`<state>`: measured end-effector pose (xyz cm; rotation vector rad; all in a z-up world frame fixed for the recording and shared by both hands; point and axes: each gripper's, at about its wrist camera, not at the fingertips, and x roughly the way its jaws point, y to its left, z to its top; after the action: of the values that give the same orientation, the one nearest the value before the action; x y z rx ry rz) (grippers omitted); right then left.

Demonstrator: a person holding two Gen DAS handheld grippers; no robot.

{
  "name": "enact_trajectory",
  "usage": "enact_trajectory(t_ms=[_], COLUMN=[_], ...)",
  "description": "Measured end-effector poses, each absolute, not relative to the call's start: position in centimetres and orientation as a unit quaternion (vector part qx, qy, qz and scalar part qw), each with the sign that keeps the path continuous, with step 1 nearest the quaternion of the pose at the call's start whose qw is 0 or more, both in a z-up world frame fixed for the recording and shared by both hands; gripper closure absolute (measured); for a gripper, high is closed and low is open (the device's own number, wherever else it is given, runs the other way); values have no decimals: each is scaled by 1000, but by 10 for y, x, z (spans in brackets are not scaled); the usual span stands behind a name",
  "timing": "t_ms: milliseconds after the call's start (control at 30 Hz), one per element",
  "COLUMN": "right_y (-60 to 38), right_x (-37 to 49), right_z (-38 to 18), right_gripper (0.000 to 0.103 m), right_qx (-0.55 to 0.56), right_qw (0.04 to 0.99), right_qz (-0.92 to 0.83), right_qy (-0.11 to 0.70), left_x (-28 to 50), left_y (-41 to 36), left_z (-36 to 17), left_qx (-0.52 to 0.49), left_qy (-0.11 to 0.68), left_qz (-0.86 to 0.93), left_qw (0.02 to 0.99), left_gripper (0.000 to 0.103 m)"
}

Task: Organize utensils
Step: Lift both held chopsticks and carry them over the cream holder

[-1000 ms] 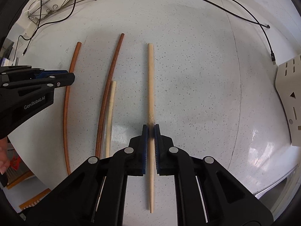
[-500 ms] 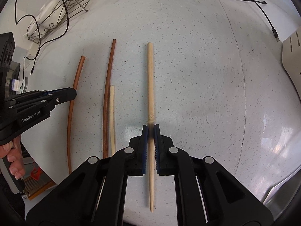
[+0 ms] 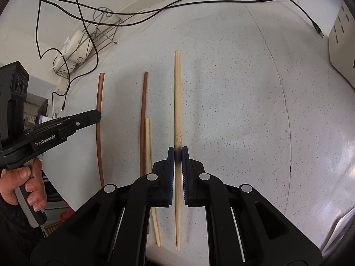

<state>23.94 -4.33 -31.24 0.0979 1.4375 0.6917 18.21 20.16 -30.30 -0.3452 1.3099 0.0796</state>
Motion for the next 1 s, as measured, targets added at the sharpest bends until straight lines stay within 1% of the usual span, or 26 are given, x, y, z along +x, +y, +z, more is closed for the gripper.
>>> enact_trajectory(t_ms=[100,433,700,1000], right_y=[-47,-66,-69,-69], right_x=[245,252,253,250], right_z=[-314,-292,-276,-270], right_gripper=[97,97,97,97], right_qx=[65,81,81,75], right_qw=[696,724,743,751], right_qz=[304,290,288,289], right_qy=[647,620,599,588], left_x=[182,191,195,185], left_y=[198,186,174,173], left_z=[-297,-266,-242,-218], left_qx=[-161,-156,-148,-151], left_qy=[601,566,540,508], left_qz=[35,17,10,9], left_qw=[782,809,828,848], left_gripper=[97,97,97,97])
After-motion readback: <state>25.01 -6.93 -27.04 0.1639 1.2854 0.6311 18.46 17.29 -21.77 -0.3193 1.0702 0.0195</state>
